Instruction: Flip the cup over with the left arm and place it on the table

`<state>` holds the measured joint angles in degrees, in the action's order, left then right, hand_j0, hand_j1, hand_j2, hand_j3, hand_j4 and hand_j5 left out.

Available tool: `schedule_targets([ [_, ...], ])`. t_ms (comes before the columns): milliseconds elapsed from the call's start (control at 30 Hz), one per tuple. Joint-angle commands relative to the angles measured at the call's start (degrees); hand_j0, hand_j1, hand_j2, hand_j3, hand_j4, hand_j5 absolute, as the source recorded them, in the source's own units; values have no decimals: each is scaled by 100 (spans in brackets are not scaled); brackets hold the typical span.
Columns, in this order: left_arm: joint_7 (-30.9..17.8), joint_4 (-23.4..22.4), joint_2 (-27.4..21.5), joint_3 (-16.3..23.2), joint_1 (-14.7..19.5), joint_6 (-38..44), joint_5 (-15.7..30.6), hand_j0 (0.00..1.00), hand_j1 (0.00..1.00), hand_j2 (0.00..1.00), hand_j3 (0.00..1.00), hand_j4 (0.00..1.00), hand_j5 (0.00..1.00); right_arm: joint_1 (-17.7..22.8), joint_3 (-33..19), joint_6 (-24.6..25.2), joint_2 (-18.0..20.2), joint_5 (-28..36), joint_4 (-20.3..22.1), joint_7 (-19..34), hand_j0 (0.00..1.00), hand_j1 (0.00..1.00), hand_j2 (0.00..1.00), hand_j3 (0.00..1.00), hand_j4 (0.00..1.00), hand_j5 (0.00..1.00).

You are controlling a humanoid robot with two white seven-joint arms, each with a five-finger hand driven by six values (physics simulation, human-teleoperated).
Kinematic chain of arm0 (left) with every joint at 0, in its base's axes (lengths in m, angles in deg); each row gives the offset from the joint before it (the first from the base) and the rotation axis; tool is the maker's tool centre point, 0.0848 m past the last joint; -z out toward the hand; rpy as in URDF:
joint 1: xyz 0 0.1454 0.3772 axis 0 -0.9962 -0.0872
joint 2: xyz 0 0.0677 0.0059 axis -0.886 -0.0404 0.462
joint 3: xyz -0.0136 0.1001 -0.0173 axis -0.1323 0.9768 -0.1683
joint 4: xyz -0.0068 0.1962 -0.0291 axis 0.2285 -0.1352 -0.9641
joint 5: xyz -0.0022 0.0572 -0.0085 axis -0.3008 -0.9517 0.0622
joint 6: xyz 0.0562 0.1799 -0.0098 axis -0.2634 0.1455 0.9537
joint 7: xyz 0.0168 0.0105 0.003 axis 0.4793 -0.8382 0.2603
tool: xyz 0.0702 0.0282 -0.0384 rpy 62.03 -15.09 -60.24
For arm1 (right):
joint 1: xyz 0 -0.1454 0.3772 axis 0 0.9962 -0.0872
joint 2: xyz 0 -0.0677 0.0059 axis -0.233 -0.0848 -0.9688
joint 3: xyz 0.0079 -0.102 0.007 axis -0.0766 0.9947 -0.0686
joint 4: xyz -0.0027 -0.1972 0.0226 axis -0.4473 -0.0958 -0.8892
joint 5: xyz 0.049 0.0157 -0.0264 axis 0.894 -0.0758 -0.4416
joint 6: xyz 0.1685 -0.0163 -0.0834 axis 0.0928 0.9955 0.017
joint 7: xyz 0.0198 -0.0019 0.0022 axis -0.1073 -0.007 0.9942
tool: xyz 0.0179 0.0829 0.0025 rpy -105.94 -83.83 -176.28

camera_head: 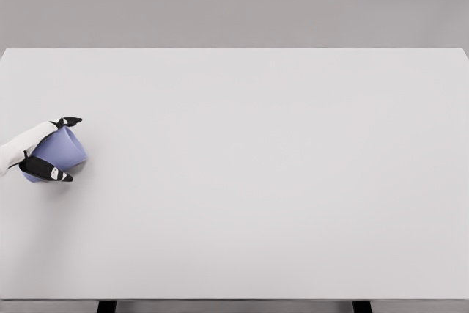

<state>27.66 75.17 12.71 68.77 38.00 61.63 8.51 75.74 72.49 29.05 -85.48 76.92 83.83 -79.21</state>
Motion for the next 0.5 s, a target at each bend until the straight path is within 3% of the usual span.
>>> schedule_targets([
  [0, 8, 1, 6, 2, 0, 10, -22, 100, 100, 100, 100, 100, 100, 0, -3, 0, 0, 3, 0, 1, 100, 100, 100, 100, 100, 100],
  [167, 61, -8, 32, 46, -9, -192, -22, 100, 100, 100, 100, 100, 100, 0, -3, 0, 0, 3, 0, 1, 100, 100, 100, 100, 100, 100],
  [333, 70, -8, 111, 55, -9, -166, 13, 52, 52, 52, 52, 52, 52, 0, -3, 0, 0, 3, 0, 1, 100, 100, 100, 100, 100, 100],
  [467, 70, -17, 138, 64, -9, -148, 57, 44, 44, 44, 44, 44, 44, 0, -3, 0, 0, 3, 0, 1, 100, 100, 100, 100, 100, 100],
])
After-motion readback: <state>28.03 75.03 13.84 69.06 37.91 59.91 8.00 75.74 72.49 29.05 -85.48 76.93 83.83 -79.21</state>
